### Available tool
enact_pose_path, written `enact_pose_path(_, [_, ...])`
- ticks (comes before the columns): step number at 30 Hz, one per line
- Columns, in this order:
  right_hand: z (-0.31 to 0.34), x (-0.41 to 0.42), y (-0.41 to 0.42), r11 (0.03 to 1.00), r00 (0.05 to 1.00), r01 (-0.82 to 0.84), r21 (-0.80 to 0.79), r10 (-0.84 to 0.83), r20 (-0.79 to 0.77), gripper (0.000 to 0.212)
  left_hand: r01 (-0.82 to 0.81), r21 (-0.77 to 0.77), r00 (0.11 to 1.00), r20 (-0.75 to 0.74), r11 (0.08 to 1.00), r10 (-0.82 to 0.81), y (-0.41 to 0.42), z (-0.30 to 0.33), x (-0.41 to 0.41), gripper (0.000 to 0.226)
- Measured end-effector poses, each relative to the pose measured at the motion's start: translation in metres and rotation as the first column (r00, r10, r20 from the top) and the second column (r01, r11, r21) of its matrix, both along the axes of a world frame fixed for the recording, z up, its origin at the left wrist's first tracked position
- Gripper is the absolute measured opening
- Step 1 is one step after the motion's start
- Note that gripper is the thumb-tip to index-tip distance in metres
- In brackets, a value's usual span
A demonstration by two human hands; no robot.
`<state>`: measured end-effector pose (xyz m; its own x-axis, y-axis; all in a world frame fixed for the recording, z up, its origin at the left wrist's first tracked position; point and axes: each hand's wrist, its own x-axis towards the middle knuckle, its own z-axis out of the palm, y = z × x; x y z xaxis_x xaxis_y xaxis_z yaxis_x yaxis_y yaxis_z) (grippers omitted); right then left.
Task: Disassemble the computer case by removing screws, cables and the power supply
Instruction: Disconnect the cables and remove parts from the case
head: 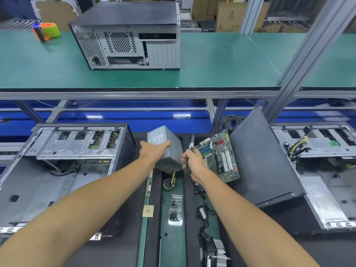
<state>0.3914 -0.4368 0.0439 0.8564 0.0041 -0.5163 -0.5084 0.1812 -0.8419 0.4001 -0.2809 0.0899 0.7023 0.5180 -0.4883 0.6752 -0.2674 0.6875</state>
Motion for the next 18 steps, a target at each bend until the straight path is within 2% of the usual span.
enact_pose_path(4, [-0.022, -0.021, 0.005, 1.000, 0.999, 0.012, -0.017, -0.013, -0.033, 0.024, -0.008, -0.012, 0.998, 0.055, 1.000, 0.008, 0.013, 0.016, 0.011, 0.127])
enact_pose_path(7, [-0.028, -0.032, 0.014, 1.000, 0.998, -0.005, -0.016, 0.004, -0.069, 0.032, -0.014, -0.082, 0.994, 0.106, 0.997, 0.023, 0.020, 0.033, 0.020, 0.113])
enact_pose_path(11, [-0.030, -0.049, 0.021, 0.984, 0.978, -0.179, 0.001, 0.178, -0.109, 0.039, -0.018, -0.191, 0.988, 0.148, 0.981, 0.047, 0.025, 0.051, 0.028, 0.104])
enact_pose_path(12, [-0.030, -0.052, 0.022, 0.976, 0.967, -0.220, 0.011, 0.219, -0.127, 0.046, -0.017, -0.195, 0.986, 0.159, 0.981, 0.049, 0.026, 0.054, 0.031, 0.102])
enact_pose_path(14, [-0.031, -0.055, 0.020, 0.973, 0.960, -0.229, 0.040, 0.232, -0.158, 0.074, -0.010, -0.175, 0.984, 0.171, 0.985, 0.041, 0.026, 0.056, 0.035, 0.099])
enact_pose_path(15, [-0.029, -0.056, 0.018, 0.971, 0.960, -0.222, 0.082, 0.233, -0.155, 0.075, -0.010, -0.165, 0.985, 0.170, 0.986, 0.039, 0.025, 0.055, 0.036, 0.100])
enact_pose_path(18, [-0.017, -0.058, 0.010, 0.951, 0.956, -0.234, 0.201, 0.263, -0.131, 0.025, -0.007, -0.126, 0.988, 0.154, 0.992, 0.026, 0.022, 0.046, 0.038, 0.104])
